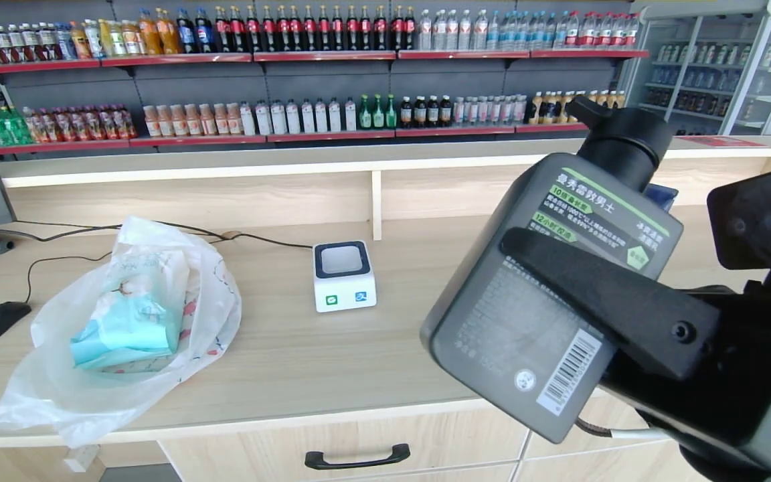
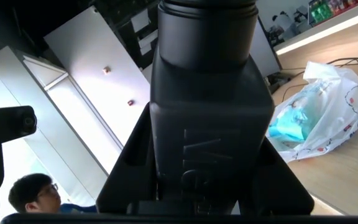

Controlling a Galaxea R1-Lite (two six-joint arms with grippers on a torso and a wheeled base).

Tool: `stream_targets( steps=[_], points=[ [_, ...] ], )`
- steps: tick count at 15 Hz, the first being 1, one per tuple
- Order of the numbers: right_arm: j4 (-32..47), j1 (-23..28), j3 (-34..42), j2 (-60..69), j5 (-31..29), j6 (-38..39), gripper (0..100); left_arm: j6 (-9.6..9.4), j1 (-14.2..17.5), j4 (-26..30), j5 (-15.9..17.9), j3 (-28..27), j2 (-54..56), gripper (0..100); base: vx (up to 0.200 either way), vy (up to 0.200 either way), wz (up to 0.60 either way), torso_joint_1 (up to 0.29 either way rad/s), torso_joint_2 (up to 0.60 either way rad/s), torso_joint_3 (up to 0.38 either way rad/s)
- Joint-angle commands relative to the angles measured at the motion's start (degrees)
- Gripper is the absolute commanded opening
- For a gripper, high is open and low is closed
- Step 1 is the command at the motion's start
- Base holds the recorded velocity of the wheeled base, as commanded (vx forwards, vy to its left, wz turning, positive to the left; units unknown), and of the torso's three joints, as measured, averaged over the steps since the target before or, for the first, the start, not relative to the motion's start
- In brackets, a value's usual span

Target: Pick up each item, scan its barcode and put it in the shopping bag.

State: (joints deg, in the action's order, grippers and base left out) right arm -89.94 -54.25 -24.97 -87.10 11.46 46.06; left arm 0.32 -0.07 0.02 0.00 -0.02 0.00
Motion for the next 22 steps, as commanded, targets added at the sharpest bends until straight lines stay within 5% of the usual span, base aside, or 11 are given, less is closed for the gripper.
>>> stream_targets(
  steps=[1, 6, 9, 13, 22],
  points=[
    [-0.1, 0.0, 3.1, -1.2, 0.4, -3.1, 0, 0.03, 0.0, 0.0, 0.0, 0.0, 0.0, 0, 0.0, 0.0, 0.0, 0.0, 0.0, 0.0],
    [-0.1, 2.3, 5.7, -9.2, -1.0, -17.5, 0, 0.03, 0.0, 0.0, 0.0, 0.0, 0.0, 0, 0.0, 0.0, 0.0, 0.0, 0.0, 0.0],
    [-0.1, 5.2, 6.2, -14.1, -9.1, -34.3, 0, 0.12, 0.0, 0.0, 0.0, 0.0, 0.0, 0, 0.0, 0.0, 0.0, 0.0, 0.0, 0.0],
    [-0.1, 8.1, 7.0, -14.0, -15.4, -46.3, 0, 0.03, 0.0, 0.0, 0.0, 0.0, 0.0, 0, 0.0, 0.0, 0.0, 0.0, 0.0, 0.0],
    [-0.1, 14.3, 8.4, -14.6, -18.8, -49.7, 0, 0.65, 0.1, 0.1, -0.1, -0.1, 0.0, 0, 0.0, 0.133, 0.0, 0.003, 0.0, -0.001]
  ],
)
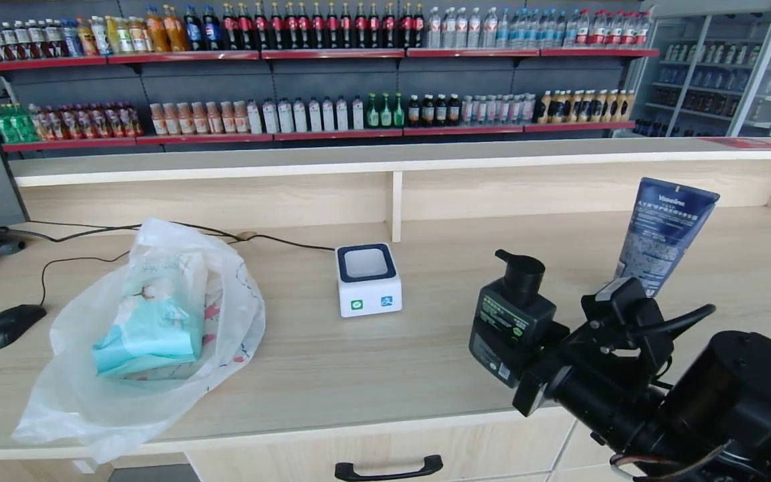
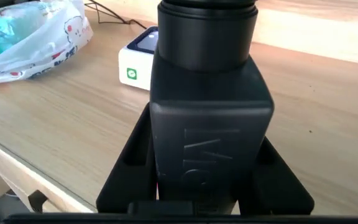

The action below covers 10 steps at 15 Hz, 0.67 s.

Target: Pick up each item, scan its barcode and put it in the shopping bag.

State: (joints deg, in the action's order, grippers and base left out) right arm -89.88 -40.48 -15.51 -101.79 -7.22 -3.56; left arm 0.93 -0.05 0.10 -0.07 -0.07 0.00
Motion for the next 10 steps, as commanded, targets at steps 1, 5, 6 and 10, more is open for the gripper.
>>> stream_targets(
  steps=[1, 5, 6, 10],
  points=[
    [-0.1, 1.5, -2.2, 0.0, -0.1, 0.0, 0, 0.13, 0.0, 0.0, 0.0, 0.0, 0.0, 0, 0.0, 0.2, 0.0, -0.002, 0.0, 0.007],
    [-0.1, 4.5, -2.9, 0.3, -0.1, -0.1, 0, 0.22, 0.0, 0.0, 0.0, 0.0, 0.0, 0, 0.0, 0.2, 0.0, 0.001, 0.0, 0.001],
    [-0.1, 5.2, -4.1, 1.4, -0.1, -0.2, 0, 0.22, 0.0, 0.0, 0.0, 0.0, 0.0, 0, 0.0, 0.2, 0.0, 0.002, 0.01, -0.002],
    [-0.1, 7.2, 1.7, 4.0, -0.4, -0.3, 0, 0.22, 0.0, 0.0, 0.0, 0.0, 0.0, 0, 0.0, 0.2, 0.0, 0.004, 0.0, 0.002]
  ],
)
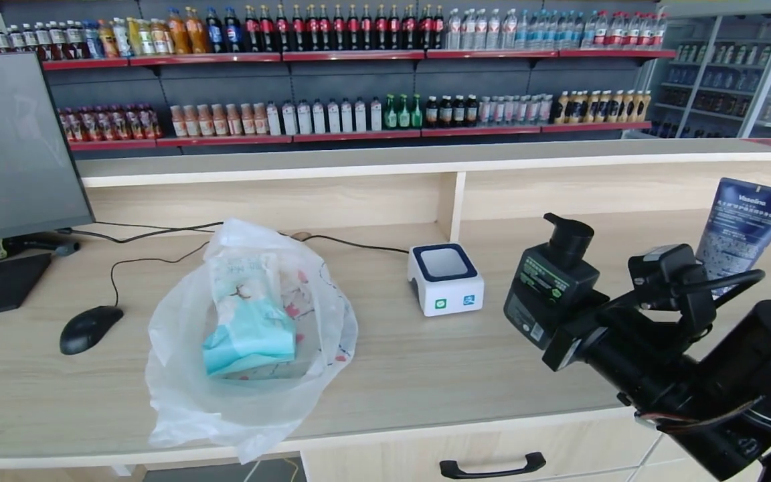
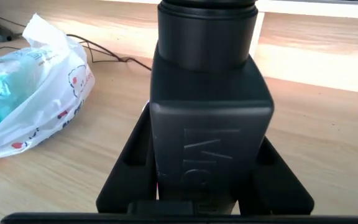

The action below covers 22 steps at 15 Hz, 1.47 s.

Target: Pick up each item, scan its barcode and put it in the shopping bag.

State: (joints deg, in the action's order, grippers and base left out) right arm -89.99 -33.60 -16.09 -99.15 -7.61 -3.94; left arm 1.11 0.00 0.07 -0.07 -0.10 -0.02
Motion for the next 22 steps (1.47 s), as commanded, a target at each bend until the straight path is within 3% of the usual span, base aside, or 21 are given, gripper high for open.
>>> stream_targets(
  steps=[1, 7, 14, 16, 20, 22],
  points=[
    [0.0, 0.3, 3.1, 1.6, 0.0, 0.0, 0, 0.03, 0.0, 0.0, 0.0, 0.0, 0.0, 0, 0.0, 0.2, 0.0, 0.002, 0.0, 0.002],
    [0.0, 0.6, 3.5, 2.6, 0.0, 0.1, 0, -0.14, 0.0, 0.0, 0.0, 0.0, 0.0, 0, 0.0, 0.2, 0.0, 0.001, 0.0, 0.005],
    [0.0, 0.6, 3.3, 3.4, 0.0, -0.2, 0, -0.67, -0.1, 0.0, 0.1, 0.1, 0.0, 0, 0.029, 0.0, 0.0, 0.0, 0.0, 0.0],
    [0.0, 0.8, 1.6, 3.4, 0.0, -1.5, 0, -0.67, 0.0, 0.0, 0.1, 0.1, 0.0, 0, 0.2, 0.0, 0.0, -0.01, 0.0, 0.007],
    [0.0, 1.3, -0.5, 3.6, 1.1, -8.5, 0, -0.67, 0.0, -0.1, 0.1, 0.0, 0.0, 0, 0.0, 0.0, 0.0, 0.0, 0.0, 0.0],
    [0.0, 7.9, -1.8, 3.5, 14.4, -19.5, 0, -0.76, -0.1, -0.1, 0.1, 0.1, 0.0, 0, 0.0, 0.0, 0.0, 0.0, 0.0, 0.0]
  ],
)
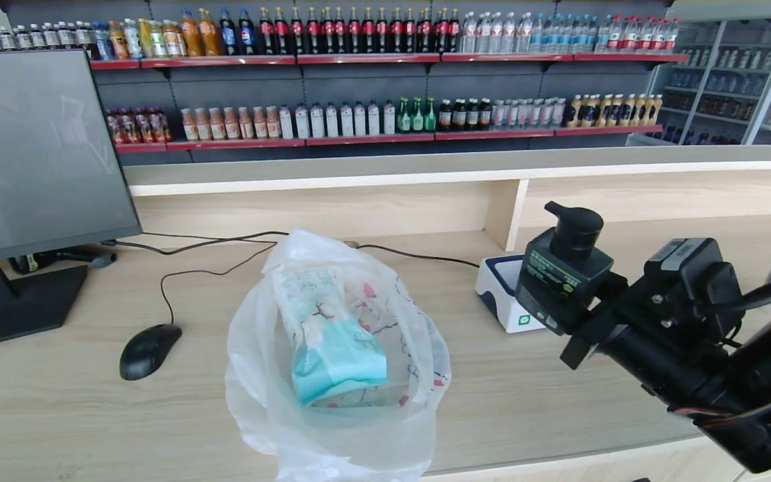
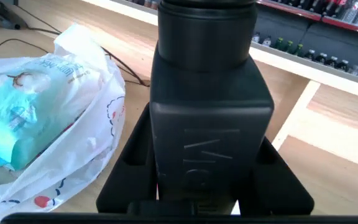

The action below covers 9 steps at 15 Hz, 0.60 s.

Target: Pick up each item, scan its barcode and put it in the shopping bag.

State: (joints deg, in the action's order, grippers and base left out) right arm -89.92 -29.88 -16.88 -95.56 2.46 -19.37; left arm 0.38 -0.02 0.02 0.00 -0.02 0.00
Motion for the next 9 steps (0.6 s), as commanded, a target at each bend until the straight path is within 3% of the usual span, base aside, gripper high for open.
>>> stream_targets(
  steps=[1, 2, 7, 9],
  points=[
    [-0.1, 5.4, -1.5, -0.4, 9.3, -6.6, 0, -0.03, 0.0, 0.1, 0.0, 0.0, 0.0, 0, 0.0, 0.0, 0.0, 0.0, 0.0, 0.0],
    [-0.1, 7.6, -3.5, -3.2, 17.8, -11.5, 0, -0.03, 0.0, 0.1, 0.0, -0.1, 0.0, 0, 0.0, 0.0, 0.0, 0.0, 0.0, 0.0],
    [-0.1, 6.9, -9.6, -11.0, 21.1, -25.2, 0, -0.03, 0.0, 0.1, 0.0, -0.1, 0.0, 0, 0.0, 0.0, 0.0, 0.0, 0.0, 0.0],
    [-0.1, 8.3, -12.8, -16.3, 25.1, -31.8, 0, -0.03, -0.1, 0.0, 0.0, -0.1, 0.0, 0, 0.0, 0.0, 0.0, 0.0, 0.0, 0.0]
  ],
)
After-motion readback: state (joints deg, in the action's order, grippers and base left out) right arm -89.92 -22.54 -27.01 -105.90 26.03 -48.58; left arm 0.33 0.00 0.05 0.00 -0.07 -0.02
